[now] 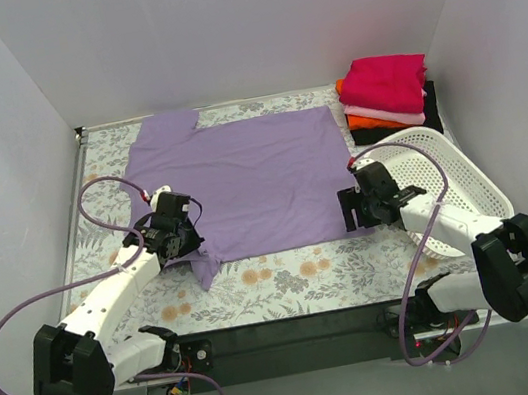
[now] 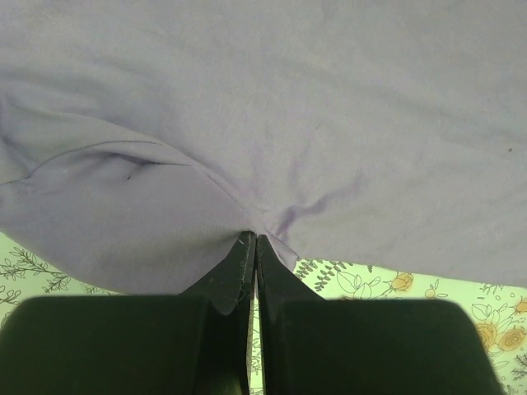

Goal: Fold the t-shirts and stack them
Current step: Fold the tshirt

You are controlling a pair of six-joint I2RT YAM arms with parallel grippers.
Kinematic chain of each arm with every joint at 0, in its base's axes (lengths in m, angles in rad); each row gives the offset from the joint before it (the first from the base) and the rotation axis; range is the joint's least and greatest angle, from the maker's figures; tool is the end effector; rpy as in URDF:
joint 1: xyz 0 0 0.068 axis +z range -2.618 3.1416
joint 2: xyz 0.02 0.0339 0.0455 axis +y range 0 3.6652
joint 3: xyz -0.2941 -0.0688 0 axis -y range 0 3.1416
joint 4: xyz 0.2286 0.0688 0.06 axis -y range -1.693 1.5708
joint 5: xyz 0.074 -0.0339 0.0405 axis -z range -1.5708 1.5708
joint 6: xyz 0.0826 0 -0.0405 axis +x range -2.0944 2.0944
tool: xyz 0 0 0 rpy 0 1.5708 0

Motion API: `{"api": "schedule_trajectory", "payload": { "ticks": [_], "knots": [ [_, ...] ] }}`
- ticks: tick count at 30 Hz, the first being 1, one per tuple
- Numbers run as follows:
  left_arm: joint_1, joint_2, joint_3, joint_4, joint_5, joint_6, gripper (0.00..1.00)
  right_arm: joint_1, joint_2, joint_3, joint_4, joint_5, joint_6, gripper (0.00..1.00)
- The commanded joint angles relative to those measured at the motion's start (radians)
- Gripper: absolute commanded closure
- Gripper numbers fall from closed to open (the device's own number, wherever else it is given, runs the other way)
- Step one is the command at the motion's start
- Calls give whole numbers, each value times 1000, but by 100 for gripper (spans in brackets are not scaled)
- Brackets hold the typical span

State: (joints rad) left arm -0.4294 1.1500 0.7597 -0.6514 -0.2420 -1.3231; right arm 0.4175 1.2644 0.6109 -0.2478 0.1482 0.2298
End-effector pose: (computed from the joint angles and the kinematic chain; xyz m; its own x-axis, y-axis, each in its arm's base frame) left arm 0.2009 -0.0702 0.2173 -0.4777 -0.8165 -0.3243 -0.6888 0.5772 -0.4386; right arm 0.2297 0.0886 0.1805 -0.7702 -0.0952 -0.6306 -0.1457 0.9889 0.0286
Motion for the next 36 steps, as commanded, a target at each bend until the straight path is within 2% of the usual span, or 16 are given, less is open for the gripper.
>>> {"api": "schedule_trajectory", "payload": {
  "ticks": [1,8,15,17,18,21,24,27,36],
  "knots": [
    [-3,-15,1,-2,-2,16,100,3,-10,-13,-18,53,17,31],
    [-3,-38,1,-4,-26,16,100,4,18,-40,-16,53,28,32],
    [-3,-61,1,-5,-37,10,100,9,-17,-73,-19,5,45,44],
    [-3,-61,1,-7,-36,12,100,10,-23,-73,-28,7,46,55],
    [-3,-62,3,-8,-36,12,100,12,-23,-71,-33,7,46,67],
    [-3,-70,1,-4,-31,13,100,20,-25,-59,-59,-2,54,86],
    [-3,-81,3,-2,-25,15,100,32,-40,-36,-94,2,59,94],
    [-3,-88,1,1,-19,16,100,46,-53,2,-154,-1,68,98],
    [-5,-139,-8,22,35,36,100,93,-34,81,-330,50,100,99]
  ]
}}
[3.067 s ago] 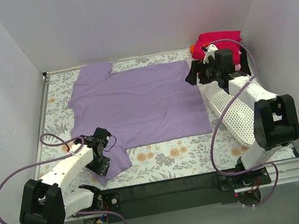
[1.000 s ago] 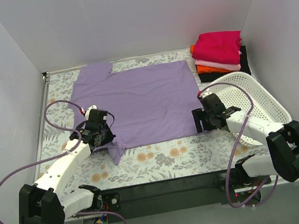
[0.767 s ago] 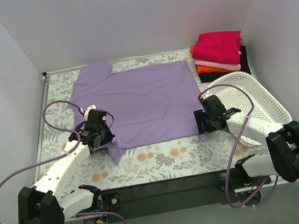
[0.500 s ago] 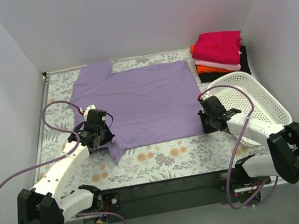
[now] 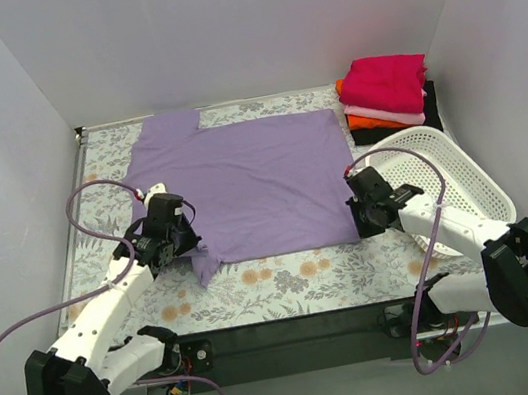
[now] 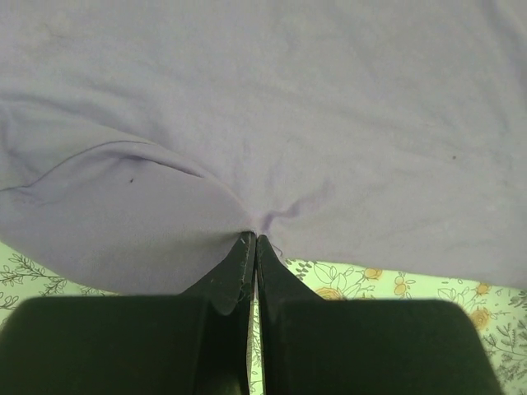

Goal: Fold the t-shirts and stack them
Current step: Fold the tshirt

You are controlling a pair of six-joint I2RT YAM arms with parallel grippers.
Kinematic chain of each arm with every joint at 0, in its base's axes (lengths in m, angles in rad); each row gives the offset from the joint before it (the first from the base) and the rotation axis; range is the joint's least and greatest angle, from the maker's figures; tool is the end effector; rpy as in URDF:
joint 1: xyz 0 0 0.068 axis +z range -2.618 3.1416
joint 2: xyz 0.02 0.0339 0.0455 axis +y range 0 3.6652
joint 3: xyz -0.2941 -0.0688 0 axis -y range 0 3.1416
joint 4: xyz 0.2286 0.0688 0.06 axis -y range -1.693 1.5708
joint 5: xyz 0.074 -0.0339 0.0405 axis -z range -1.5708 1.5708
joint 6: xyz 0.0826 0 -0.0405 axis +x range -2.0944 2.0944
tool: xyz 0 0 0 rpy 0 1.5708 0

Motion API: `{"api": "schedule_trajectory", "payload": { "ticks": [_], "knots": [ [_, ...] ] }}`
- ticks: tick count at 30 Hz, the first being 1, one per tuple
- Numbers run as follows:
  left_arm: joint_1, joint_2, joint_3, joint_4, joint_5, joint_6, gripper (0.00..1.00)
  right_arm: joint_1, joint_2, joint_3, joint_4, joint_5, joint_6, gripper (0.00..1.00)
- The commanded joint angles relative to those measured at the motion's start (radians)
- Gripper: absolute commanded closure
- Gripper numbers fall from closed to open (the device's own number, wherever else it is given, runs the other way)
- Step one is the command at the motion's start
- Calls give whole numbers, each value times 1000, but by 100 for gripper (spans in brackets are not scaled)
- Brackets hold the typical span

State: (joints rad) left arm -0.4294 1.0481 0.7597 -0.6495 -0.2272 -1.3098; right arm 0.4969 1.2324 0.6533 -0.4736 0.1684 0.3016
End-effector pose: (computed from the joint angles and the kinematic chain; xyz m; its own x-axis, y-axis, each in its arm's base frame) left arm 0.1903 -0.0667 0.2363 -0.4640 -0.8228 -0.3281 -0.6349 0.5672 -0.5246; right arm 0.2031 0.0944 0.1810 -0.8472 -0.1263 -0.5161 -0.1522 0.9883 0.0081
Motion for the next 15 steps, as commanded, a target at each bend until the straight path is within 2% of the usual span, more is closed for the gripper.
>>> {"api": "schedule_trajectory", "payload": {
  "ticks": [1,7,15],
  "knots": [
    [-3,-40,-8,19,22,24,100,23,-2,37,-111,20,31,99],
    [-3,-53,6,36,13,24,100,32,45,77,-114,19,8,99],
    [-3,-31,29,145,-3,-20,100,31,203,281,-118,46,-87,99]
  ]
}}
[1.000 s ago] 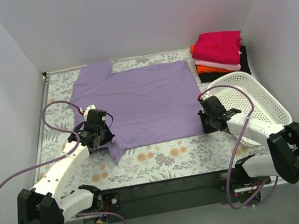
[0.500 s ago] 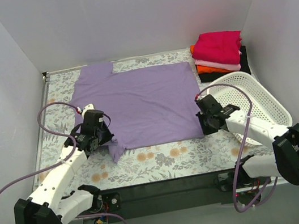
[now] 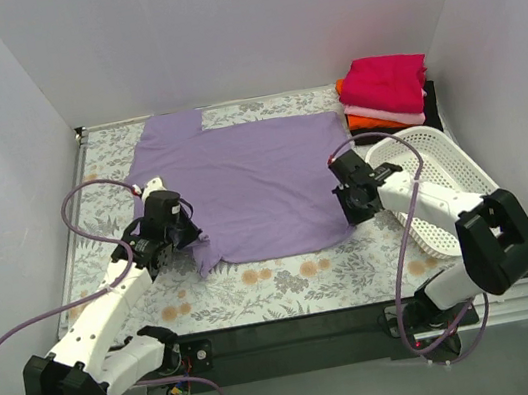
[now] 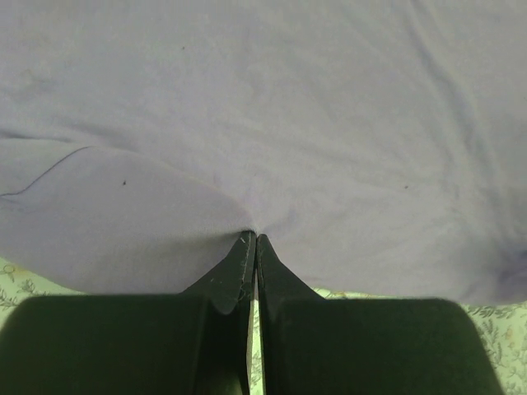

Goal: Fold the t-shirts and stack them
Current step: Fold the tshirt

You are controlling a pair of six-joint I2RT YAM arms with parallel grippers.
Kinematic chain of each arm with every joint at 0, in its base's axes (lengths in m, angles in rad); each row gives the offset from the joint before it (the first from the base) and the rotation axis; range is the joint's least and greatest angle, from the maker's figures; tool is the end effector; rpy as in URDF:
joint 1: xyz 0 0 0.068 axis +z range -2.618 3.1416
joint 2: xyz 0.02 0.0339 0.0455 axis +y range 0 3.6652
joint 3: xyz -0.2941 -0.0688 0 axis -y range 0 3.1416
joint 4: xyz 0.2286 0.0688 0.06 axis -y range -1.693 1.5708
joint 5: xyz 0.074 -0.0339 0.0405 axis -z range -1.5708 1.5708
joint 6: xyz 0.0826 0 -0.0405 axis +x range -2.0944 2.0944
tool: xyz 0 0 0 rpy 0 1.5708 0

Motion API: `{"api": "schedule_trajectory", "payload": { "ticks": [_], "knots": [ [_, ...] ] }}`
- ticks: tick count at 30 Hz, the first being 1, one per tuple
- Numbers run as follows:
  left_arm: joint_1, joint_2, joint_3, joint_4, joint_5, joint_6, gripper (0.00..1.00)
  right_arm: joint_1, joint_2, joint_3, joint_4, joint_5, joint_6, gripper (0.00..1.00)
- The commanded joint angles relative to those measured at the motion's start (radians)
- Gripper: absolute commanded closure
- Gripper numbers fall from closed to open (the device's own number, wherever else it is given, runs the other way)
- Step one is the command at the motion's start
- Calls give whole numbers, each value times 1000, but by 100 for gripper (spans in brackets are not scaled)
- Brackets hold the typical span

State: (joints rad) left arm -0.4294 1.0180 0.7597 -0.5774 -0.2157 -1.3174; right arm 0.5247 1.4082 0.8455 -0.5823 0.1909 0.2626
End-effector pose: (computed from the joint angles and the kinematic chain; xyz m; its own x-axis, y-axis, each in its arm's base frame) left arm 0.1944 -0.0695 0.2487 -0.4364 -0.8402 -0.3218 -0.5837 0.5366 -0.6094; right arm 0.2344 0.1176 0.1913 -0.8713 -0.2098 -0.4437 -0.2049 0.9770 -0.0597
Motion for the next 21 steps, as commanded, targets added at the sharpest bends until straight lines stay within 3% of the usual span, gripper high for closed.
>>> {"api": "schedule_trajectory", "payload": {
  "ticks": [1,21],
  "knots": [
    [-3,10,33,88,-28,-13,100,1,55,105,-11,31,-59,99],
    [50,295,194,293,-128,170,100,-117,278,381,-30,16,-186,99]
  ]
}}
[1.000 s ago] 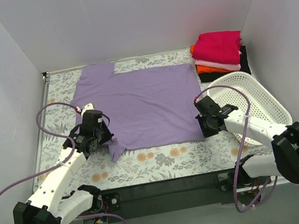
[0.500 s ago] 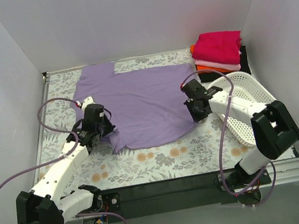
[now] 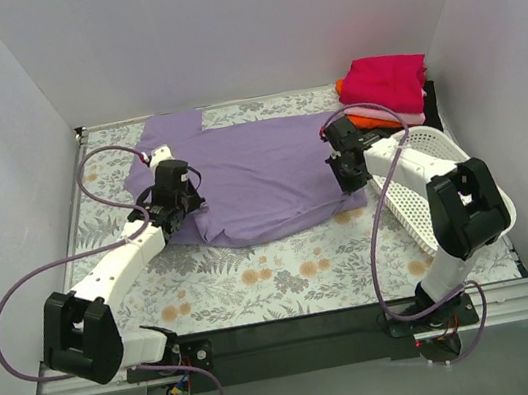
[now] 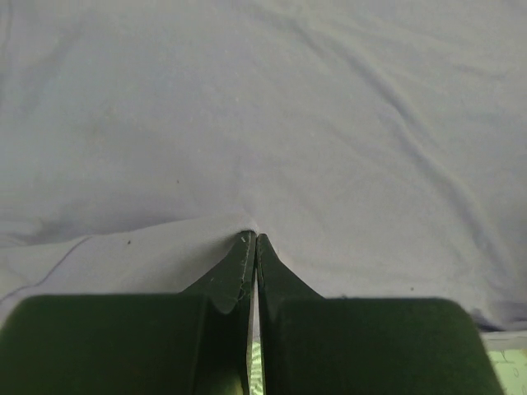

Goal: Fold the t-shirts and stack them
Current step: Fold the tshirt

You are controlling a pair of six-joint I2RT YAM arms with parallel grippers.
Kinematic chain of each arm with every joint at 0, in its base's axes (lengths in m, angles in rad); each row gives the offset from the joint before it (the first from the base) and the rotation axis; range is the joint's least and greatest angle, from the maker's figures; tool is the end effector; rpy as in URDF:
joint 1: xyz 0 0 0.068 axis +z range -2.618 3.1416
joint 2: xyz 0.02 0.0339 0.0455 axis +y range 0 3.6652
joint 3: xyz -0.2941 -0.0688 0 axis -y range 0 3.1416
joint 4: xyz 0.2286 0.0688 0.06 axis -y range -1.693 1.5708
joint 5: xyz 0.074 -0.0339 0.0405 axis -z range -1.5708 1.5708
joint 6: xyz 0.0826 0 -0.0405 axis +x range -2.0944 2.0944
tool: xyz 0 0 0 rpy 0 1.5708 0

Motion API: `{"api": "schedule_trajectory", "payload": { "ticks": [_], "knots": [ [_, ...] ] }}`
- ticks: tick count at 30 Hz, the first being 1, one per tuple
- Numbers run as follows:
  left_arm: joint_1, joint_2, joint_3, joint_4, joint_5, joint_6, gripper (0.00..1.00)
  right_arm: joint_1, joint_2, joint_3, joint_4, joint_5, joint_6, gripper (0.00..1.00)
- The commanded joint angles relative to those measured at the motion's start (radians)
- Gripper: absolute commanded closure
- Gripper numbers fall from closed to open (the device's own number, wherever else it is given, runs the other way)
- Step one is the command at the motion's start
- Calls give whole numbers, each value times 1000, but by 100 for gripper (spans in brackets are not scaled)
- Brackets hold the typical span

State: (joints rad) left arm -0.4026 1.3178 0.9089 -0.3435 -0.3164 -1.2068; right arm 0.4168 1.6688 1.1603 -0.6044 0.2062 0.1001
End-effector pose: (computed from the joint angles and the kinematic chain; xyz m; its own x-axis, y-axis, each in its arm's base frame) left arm 0.2781 -0.0905 0.2582 -0.3765 -0.8049 -0.4586 -0.5294 0.5932 -0.6065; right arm 0.3233 0.1247 0.2084 -0.8474 -0.2682 -0.4582 -0.2300 0.9633 -0.1386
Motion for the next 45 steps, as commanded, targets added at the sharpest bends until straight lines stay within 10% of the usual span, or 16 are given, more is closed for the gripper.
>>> {"api": "schedule_trajectory", "payload": {
  "ticks": [1,45],
  "knots": [
    [37,-3,48,70,-24,64,100,-10,32,79,-14,4,-26,99],
    [255,167,173,219,143,158,100,-93,296,453,-86,-16,-79,99]
  ]
}}
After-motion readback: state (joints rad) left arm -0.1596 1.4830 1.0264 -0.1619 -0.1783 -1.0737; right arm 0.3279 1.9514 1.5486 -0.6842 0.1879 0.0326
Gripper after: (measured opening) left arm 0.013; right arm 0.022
